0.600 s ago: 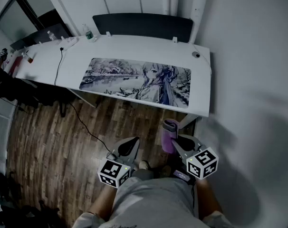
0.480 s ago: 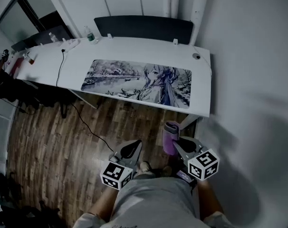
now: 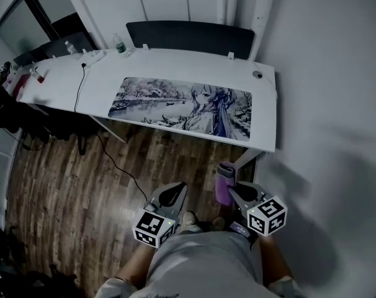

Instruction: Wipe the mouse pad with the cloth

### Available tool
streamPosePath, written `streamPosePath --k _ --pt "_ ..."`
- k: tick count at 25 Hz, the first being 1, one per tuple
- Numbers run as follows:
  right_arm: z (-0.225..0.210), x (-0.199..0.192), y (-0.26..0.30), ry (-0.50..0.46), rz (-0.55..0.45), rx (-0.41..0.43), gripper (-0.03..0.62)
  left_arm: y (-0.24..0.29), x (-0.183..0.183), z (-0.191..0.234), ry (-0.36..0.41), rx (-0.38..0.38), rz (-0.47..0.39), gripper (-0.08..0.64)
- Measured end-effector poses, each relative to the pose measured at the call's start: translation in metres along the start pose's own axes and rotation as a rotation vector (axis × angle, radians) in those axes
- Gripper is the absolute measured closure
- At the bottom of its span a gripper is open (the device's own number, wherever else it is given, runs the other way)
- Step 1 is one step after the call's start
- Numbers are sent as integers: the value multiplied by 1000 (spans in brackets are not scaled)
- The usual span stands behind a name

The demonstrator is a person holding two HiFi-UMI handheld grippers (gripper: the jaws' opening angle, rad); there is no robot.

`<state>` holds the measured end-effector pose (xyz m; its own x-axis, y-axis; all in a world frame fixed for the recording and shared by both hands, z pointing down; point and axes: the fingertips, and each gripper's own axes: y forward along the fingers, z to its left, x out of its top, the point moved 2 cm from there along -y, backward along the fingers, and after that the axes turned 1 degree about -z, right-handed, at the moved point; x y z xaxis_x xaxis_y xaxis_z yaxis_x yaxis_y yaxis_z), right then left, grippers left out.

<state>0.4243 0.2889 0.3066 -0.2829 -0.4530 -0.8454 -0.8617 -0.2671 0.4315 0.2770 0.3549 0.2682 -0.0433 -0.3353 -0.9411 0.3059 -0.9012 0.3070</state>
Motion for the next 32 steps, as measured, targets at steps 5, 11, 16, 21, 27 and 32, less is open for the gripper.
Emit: streamPosePath --k 5,11,16,21,27,32 --pt "10 9 9 34 -31 19 526 -6 2 10 -5 -13 -16 541" --pt "22 19 19 49 -50 -7 526 -17 1 25 -18 -29 -37 541" --pt "32 22 28 63 -60 -28 525 -21 1 37 -21 -51 -45 541" --pt "32 26 32 56 -62 -45 525 -19 0 44 -25 -62 -46 541" --pt "9 35 44 68 -76 -59 525 3 7 59 -18 -67 -53 541" --pt "-26 48 67 72 -67 -57 525 35 18 77 -21 -58 -56 541"
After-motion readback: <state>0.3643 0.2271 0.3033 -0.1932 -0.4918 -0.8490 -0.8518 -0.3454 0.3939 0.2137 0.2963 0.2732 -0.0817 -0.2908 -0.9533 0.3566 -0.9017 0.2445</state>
